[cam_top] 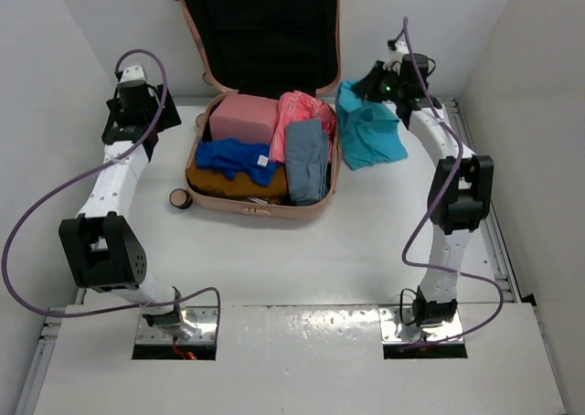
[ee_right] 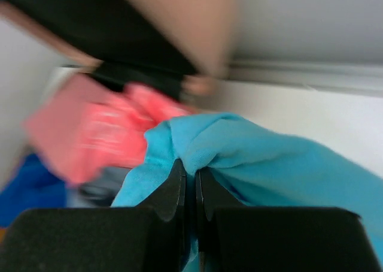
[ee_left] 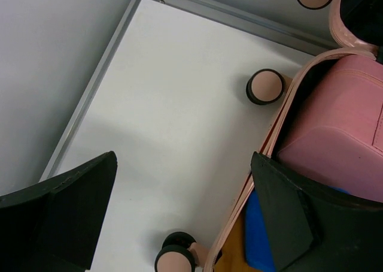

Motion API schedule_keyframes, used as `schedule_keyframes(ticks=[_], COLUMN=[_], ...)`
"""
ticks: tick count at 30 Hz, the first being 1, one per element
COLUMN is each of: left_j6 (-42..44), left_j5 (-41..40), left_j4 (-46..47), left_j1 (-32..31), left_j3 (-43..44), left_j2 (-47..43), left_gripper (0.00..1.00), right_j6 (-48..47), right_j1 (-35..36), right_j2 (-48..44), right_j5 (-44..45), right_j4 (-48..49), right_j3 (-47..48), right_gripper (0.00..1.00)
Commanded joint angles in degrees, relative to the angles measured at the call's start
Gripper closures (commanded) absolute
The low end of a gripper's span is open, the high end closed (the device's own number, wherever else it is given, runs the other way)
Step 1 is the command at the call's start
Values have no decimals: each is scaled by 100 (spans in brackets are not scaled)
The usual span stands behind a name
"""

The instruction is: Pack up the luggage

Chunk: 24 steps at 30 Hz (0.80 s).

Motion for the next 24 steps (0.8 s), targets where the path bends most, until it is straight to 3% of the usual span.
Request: schedule_keyframes(ticks=[1,7,14,20,24], left_j6=[-167,-167,-167,-167,-167], left_j5=[156,209,156,156,209], left_j4=[-29,-29,-29,-29,24], left_j1=[88,193,246,351,456], left_j3=[-108,-222,-433,-556,-679], left_j2=[-321,-506,-673,-839,-945], left_gripper=[0,0,0,0,0], right_j6=[600,617,1232,1742,2023], right_j1=[520,1355,1742,2374,2674], right_j2=[-382,-601,-522,-628,-365], right_j5=[-817,-1091,-1503,-1917,-1856], right_j4=[1081,1695,1847,2092,2277], right_j3=[380,811,1908,1735,2242], right_gripper=[100,100,100,100,100])
